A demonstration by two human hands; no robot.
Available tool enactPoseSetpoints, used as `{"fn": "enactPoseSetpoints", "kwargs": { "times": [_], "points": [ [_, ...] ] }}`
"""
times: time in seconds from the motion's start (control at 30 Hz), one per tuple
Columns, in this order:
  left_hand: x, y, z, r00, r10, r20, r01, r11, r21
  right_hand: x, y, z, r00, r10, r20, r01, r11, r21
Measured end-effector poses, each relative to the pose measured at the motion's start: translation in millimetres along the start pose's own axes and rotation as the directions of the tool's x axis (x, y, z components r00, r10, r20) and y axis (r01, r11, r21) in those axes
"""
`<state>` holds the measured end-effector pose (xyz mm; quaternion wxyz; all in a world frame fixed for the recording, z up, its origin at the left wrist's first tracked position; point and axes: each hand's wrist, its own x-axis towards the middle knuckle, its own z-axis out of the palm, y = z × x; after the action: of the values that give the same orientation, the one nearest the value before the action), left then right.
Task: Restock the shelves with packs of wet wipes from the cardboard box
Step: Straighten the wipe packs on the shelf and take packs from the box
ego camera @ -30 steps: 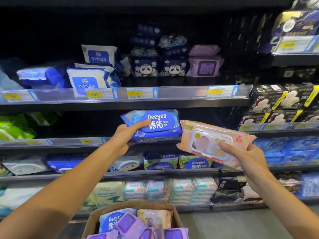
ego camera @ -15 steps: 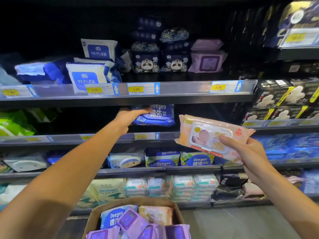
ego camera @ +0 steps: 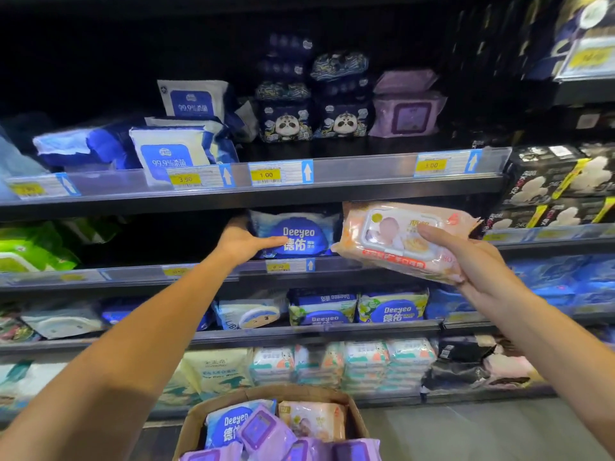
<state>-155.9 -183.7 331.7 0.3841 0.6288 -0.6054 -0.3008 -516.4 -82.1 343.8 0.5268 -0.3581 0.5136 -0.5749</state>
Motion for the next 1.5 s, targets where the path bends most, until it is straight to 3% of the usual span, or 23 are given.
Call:
{"fn": "enactPoseSetpoints", "kwargs": {
  "times": [0.17, 0.27, 0.47, 0.63, 0.8, 0.9, 1.0, 1.07, 1.13, 1.23, 1.33, 1.43, 1.5],
  "points": [
    [8, -3, 4, 0.996, -0.084, 0.012, 0.083, 0.994, 0.065, 8, -11, 17, 1.000, 0.003, 0.010, -0.004, 0.997, 0.073],
    [14, -10, -1, 0.987, -0.134, 0.084, 0.118, 0.978, 0.174, 25, -8, 20, 1.000, -0.005, 0.003, 0.005, 1.000, 0.021],
    [8, -11, -4, 0.992, -0.093, 0.085, 0.044, 0.885, 0.463, 52, -7, 26, 0.993, -0.114, -0.019, 0.105, 0.959, -0.265],
    [-6, -18, -4, 0.998, 0.041, -0.042, -0.015, 0.872, 0.490, 74, -19, 16, 0.994, -0.108, 0.003, 0.094, 0.854, -0.511],
    [-38, -22, 16, 0.984, 0.160, -0.079, -0.124, 0.931, 0.342, 84, -7, 1, 0.992, -0.098, 0.079, 0.126, 0.713, -0.690],
    [-59, -23, 24, 0.955, 0.293, -0.050, -0.251, 0.884, 0.394, 80, 1, -4, 0.984, -0.179, 0.020, 0.120, 0.564, -0.817],
    [-77, -24, 29, 0.921, 0.389, -0.016, -0.331, 0.805, 0.493, 70, 13, 2, 0.948, -0.318, -0.014, 0.172, 0.550, -0.818],
    [-84, -23, 32, 0.865, 0.500, 0.033, -0.430, 0.707, 0.561, 62, 28, 4, 0.887, -0.461, 0.000, 0.256, 0.494, -0.831],
    [-86, -20, 34, 0.823, 0.557, 0.112, -0.489, 0.596, 0.636, 46, 43, 8, 0.780, -0.619, 0.088, 0.373, 0.348, -0.860],
    [-84, -15, 36, 0.889, 0.419, 0.185, -0.405, 0.530, 0.745, 23, 64, 16, 0.637, -0.655, 0.406, 0.574, 0.051, -0.818],
    [-83, -12, 43, 0.920, 0.310, 0.238, -0.366, 0.467, 0.805, 15, 85, 26, 0.678, -0.537, 0.502, 0.530, -0.117, -0.840],
    [-86, -9, 54, 0.921, 0.260, 0.290, -0.379, 0.421, 0.824, 17, 90, 31, 0.788, -0.438, 0.432, 0.416, -0.138, -0.899],
    [-85, -6, 57, 0.935, 0.219, 0.280, -0.351, 0.434, 0.830, 19, 89, 32, 0.824, -0.386, 0.414, 0.384, -0.155, -0.910]
  ]
}}
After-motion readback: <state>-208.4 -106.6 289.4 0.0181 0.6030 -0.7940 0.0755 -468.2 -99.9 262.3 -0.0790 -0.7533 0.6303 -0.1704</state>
